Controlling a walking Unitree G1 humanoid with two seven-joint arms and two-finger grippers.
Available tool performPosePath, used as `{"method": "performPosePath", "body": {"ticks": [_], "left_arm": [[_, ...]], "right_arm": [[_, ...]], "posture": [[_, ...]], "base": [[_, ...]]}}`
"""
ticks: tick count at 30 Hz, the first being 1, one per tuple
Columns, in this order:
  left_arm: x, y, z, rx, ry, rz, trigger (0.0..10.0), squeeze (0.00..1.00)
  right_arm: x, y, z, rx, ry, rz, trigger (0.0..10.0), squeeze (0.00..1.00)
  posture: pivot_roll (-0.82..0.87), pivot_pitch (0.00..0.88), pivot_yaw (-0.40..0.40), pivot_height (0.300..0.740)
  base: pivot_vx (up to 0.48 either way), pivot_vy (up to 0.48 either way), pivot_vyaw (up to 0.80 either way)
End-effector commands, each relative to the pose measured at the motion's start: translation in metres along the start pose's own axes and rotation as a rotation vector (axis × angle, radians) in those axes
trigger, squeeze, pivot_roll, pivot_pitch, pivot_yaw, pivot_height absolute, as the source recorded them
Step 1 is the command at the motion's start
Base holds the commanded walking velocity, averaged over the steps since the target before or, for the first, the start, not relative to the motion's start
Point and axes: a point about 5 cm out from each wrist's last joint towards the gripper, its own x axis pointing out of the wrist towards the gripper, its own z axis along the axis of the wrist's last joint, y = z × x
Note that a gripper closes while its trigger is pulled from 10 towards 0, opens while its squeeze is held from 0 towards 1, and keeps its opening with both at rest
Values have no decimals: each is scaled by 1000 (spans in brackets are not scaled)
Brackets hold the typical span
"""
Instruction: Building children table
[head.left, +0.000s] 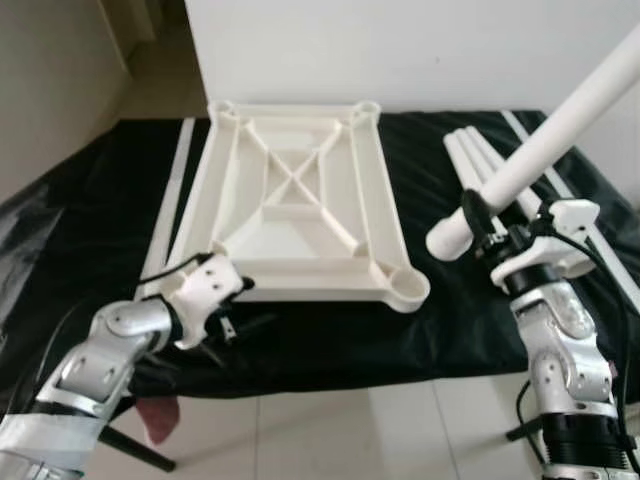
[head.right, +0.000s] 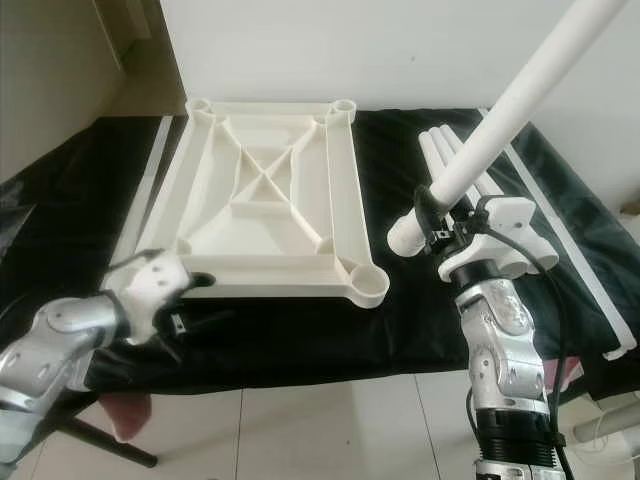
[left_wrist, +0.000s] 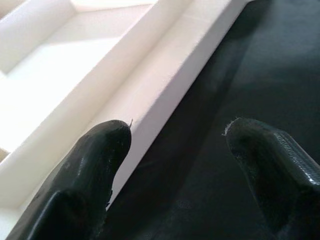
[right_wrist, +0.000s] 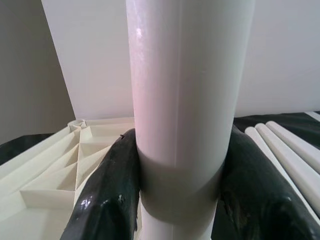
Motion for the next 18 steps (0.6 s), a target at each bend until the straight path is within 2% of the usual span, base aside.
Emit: {"method": "performPosePath", "body": {"ticks": [1,5,10,14,15,17,18], "left_arm": [[-3,6,-1,-12,1,18,10000,0],[-5,10,0,-25,-22,29,10000,0],[-9,19,-6,-24,0,60,10000,0],[-13,32,-22,21,106,95,10000,0],[-14,39,-30,23,142,135,10000,0],[-15,41,-31,23,149,146,10000,0],[-17,47,-35,42,183,180,10000,0]], "right_arm": [[2,1,2,-10,-22,15,10000,0],[2,1,1,-13,-23,13,10000,0],[1,0,0,-15,-22,8,10000,0],[2,-1,-1,-13,-22,4,10000,0],[3,0,-1,-12,-24,4,10000,0],[4,0,-1,-12,-25,4,10000,0],[4,0,0,-12,-27,4,10000,0]], "posture": [[-29,29,2,740],[-30,31,2,740],[-31,35,1,740],[-25,42,-2,740],[-25,44,-1,740],[-25,44,-1,740],[-26,45,1,740]], "base": [[0,0,0],[0,0,0],[0,0,0],[0,0,0],[0,0,0],[0,0,0],[0,0,0]]}}
